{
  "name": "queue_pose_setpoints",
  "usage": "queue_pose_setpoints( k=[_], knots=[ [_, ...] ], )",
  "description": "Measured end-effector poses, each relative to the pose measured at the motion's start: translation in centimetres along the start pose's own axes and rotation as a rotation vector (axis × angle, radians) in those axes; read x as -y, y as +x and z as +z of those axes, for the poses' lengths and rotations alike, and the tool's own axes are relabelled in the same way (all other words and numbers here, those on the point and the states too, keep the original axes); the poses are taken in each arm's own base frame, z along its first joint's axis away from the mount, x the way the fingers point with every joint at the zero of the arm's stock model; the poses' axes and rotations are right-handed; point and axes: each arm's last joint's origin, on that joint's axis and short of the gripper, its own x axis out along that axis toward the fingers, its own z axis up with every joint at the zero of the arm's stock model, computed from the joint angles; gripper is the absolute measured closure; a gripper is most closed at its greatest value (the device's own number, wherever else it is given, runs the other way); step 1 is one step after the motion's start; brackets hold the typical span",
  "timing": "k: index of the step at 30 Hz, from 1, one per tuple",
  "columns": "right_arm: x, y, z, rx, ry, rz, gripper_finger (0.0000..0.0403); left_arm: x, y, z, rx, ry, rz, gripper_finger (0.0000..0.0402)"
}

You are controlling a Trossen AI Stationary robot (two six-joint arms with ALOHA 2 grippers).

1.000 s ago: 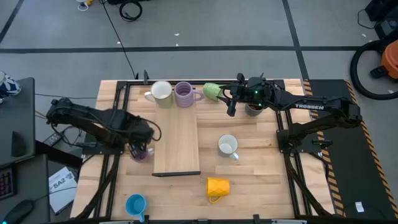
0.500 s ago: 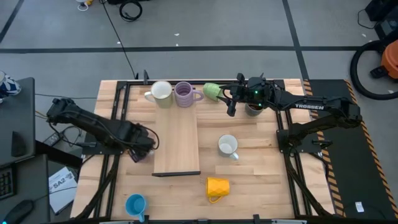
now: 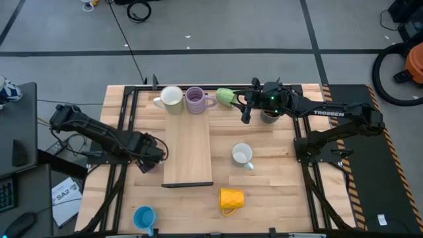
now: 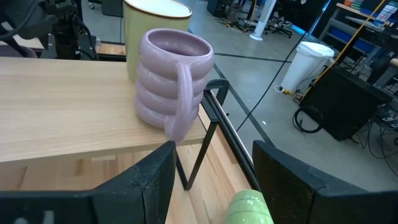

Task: Place coffee mugs
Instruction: Put the purple mug on the shelf

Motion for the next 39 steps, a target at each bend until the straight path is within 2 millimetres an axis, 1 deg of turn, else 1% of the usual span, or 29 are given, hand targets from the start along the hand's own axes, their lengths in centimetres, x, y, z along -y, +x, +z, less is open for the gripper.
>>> queue_pose_setpoints(
  k=[6,12,16,26,29,33,36,39],
  knots=[
    [0.0,0.0,0.0,0.000,0.000,0.000,0.0185,0.1,0.7,0.0,0.006,0.000,-0.007,0.0202],
    [0.0,0.0,0.0,0.000,0.000,0.000,0.0185,0.1,0.8,0.1,0.008,0.000,-0.007,0.0209],
    [0.0,0.0,0.0,0.000,0.000,0.000,0.0185,0.1,0.8,0.1,0.009,0.000,-0.008,0.0239],
    [0.0,0.0,0.0,0.000,0.000,0.000,0.0185,0.1,0.7,0.1,0.010,0.000,-0.006,0.0350],
    [0.0,0.0,0.0,0.000,0.000,0.000,0.0185,0.2,0.5,0.1,0.006,0.003,-0.020,0.0375],
    [0.0,0.0,0.0,0.000,0.000,0.000,0.0185,0.3,0.0,0.2,0.011,0.023,-0.029,0.0377],
    [0.0,0.0,0.0,0.000,0.000,0.000,0.0185,0.1,-0.8,0.1,0.020,0.057,-0.002,0.0381],
    [0.0,0.0,0.0,0.000,0.000,0.000,0.0185,0.0,-1.9,0.2,0.023,0.078,-0.012,0.0381]
  ],
)
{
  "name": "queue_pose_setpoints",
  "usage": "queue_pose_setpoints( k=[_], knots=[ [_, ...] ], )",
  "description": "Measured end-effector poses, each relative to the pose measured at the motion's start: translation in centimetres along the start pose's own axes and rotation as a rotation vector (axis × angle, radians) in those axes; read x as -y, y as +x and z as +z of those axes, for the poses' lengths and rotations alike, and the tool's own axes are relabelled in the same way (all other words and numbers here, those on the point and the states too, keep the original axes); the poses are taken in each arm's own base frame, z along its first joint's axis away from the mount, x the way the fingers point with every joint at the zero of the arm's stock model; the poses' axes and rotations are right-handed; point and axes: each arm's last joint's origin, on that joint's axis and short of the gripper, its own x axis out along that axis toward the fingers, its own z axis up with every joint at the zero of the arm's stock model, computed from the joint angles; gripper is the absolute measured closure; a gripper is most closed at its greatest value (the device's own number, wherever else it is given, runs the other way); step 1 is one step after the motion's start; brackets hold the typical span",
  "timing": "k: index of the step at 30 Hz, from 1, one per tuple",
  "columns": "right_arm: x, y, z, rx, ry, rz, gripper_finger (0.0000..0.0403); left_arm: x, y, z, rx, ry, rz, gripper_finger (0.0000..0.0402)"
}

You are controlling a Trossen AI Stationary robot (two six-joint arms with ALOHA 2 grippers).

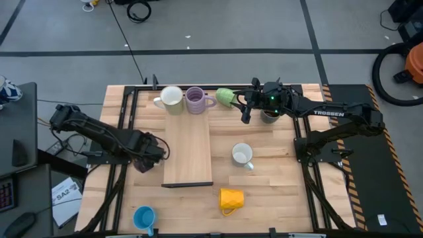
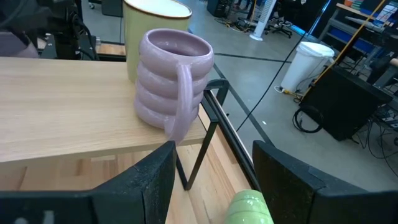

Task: Place coffee mugs
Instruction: Put the purple mug on the shelf

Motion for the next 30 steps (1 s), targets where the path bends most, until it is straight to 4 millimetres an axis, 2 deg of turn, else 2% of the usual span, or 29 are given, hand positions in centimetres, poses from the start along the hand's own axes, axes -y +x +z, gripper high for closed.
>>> queue_pose_setpoints(
  k=[8,17,30],
  knots=[
    [0.0,0.0,0.0,0.000,0.000,0.000,0.0185,-0.6,-3.6,-0.3,-0.011,0.083,-0.001,0.0381],
    [0.0,0.0,0.0,0.001,0.000,0.000,0.0185,-0.7,-9.4,0.1,0.155,0.222,-0.163,0.0381],
    [0.0,0.0,0.0,0.001,0.000,0.000,0.0185,-2.2,-14.9,0.2,0.324,0.169,-0.313,0.0381]
  ],
)
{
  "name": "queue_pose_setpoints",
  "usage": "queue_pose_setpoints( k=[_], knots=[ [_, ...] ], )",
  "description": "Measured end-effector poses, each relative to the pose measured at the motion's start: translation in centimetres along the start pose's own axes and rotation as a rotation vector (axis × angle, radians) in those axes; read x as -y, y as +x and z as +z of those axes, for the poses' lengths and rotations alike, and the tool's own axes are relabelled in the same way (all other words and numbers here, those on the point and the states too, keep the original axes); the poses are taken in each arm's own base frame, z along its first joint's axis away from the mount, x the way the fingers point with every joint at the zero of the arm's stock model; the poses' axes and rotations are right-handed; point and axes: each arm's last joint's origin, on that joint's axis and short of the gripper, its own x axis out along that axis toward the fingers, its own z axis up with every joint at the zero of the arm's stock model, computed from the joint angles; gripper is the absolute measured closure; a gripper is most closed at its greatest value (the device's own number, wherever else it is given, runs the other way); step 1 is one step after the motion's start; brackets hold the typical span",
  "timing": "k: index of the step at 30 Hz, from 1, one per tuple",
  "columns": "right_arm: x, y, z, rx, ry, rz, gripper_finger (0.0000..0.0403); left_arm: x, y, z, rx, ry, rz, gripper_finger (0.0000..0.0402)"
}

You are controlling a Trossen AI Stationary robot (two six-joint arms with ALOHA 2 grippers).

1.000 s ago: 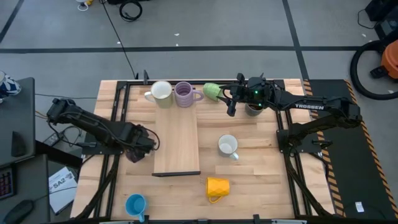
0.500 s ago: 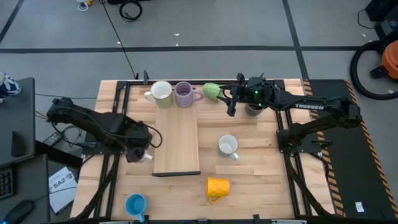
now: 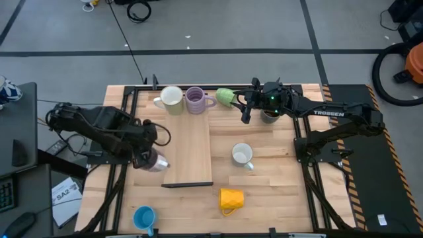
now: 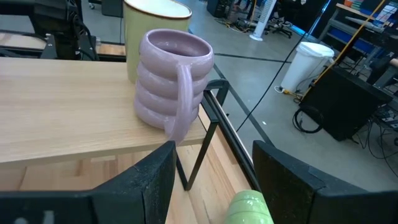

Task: Place coffee mugs
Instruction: Put the purple mug on the shelf

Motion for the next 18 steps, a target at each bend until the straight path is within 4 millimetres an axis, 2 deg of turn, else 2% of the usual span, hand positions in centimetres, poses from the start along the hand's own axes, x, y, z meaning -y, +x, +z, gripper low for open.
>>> queue_pose_setpoints(
  k=[7,13,18],
  knots=[
    [0.0,0.0,0.0,0.000,0.000,0.000,0.0185,-1.5,-2.0,1.9,0.116,0.003,-0.017,0.0381],
    [0.0,0.0,0.0,0.001,0.006,0.002,0.0185,-2.9,-2.8,5.3,0.175,0.119,0.029,0.0381],
    [-0.1,0.0,0.1,0.008,0.007,0.007,0.0185,-4.0,-2.4,9.0,0.161,0.222,0.025,0.0381]
  ],
)
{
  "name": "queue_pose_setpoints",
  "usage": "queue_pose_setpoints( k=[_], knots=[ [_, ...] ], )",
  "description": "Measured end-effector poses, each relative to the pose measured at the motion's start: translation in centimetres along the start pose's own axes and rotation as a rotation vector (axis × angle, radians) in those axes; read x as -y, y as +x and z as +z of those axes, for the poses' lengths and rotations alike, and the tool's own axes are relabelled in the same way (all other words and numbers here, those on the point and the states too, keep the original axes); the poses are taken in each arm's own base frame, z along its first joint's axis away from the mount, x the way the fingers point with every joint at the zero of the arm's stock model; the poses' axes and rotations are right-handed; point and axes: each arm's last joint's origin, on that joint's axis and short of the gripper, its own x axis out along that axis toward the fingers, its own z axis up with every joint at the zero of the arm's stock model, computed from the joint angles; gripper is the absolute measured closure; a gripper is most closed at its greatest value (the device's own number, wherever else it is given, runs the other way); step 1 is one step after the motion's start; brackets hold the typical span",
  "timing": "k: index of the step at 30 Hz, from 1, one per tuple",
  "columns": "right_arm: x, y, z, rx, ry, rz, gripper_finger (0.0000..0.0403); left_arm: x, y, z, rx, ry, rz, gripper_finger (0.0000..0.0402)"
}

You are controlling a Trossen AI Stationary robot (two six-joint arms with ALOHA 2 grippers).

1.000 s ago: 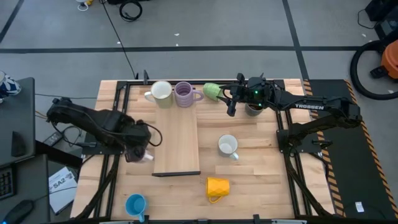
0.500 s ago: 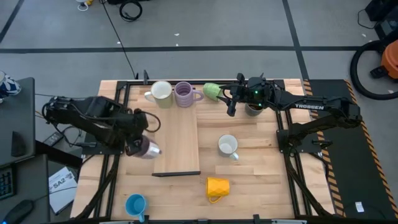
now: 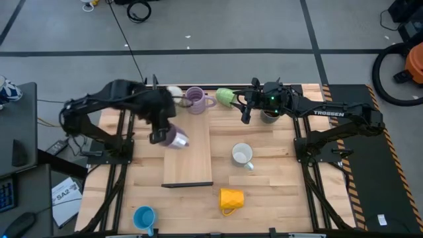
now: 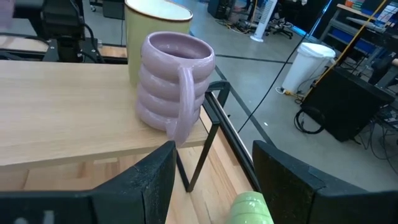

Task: Place coffee mugs
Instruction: Put the purple mug on the shelf

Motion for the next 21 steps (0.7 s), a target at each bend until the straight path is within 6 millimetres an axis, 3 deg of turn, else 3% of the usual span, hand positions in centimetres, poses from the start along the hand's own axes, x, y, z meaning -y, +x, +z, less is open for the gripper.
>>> queue_pose_setpoints(
  k=[10,21],
  knots=[
    [0.0,0.0,0.0,0.001,0.000,0.004,0.0185,-3.3,3.5,4.8,-0.060,0.068,0.016,0.0381],
    [0.0,0.0,0.0,0.001,0.000,0.004,0.0185,-4.6,7.7,6.5,-0.169,0.001,0.018,0.0380]
  ],
)
